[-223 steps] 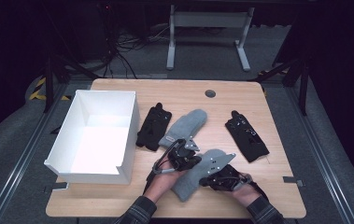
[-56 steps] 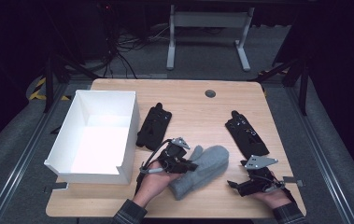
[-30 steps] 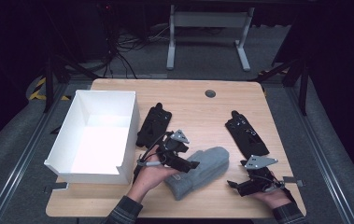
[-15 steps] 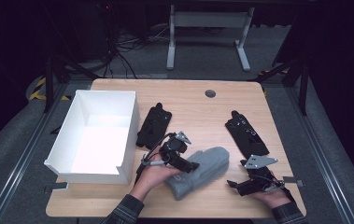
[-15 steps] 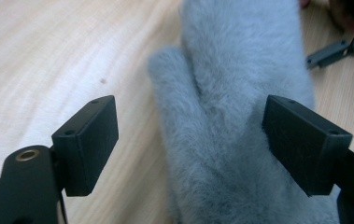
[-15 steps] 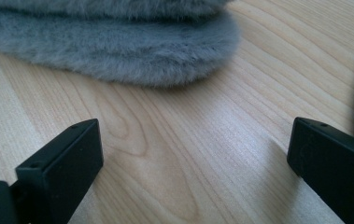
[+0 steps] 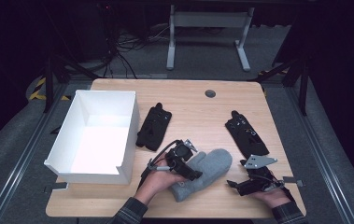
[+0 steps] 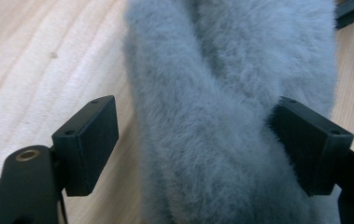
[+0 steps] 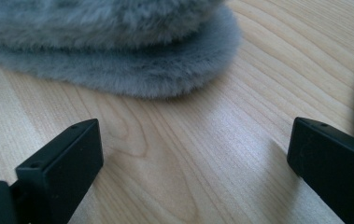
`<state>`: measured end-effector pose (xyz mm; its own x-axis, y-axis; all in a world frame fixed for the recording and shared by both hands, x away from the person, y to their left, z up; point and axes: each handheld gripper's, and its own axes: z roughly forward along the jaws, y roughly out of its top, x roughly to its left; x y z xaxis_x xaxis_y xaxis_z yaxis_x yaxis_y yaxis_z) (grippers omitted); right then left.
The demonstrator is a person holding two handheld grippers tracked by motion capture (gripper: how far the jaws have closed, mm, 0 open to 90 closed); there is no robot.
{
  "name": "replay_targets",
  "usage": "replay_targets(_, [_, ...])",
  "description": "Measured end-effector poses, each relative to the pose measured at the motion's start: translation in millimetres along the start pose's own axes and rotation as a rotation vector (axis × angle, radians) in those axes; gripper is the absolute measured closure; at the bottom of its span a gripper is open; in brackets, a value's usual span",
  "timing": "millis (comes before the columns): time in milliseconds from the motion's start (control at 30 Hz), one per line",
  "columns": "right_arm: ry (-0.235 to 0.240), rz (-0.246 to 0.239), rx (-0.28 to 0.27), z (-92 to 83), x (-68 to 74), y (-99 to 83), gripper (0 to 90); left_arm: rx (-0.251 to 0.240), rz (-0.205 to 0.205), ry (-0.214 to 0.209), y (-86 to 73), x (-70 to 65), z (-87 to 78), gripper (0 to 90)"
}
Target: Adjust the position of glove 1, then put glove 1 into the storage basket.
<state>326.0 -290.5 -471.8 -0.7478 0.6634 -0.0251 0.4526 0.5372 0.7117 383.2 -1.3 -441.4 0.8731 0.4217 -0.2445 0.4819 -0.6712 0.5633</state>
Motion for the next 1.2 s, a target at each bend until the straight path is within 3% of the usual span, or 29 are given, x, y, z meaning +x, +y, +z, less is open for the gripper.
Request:
replay_targets(200, [-0.001, -0.001, 0.000, 0.2, -0.1, 0.2, 3.8, 0.023, -0.003, -0.013, 0.0, -1.8, 3.8, 21.1])
replay_targets(633, [-0.003, -0.002, 0.000, 0.2, -0.1, 0.2, 3.8, 0.064, 0.000, -0.110, 1.2, -3.0, 8.2, 44.0])
replay_targets(933, [-0.001, 0.000, -0.001, 1.1, 0.2, 1.0, 3.8, 0.065, 0.029, -0.116, 2.0, -5.0, 5.2, 62.4])
replay_targets(1200, [0.000, -0.001, -0.001, 1.1, 0.1, 1.0, 3.8, 0.035, 0.020, -0.117, 1.8, -6.5, -1.9, 70.0])
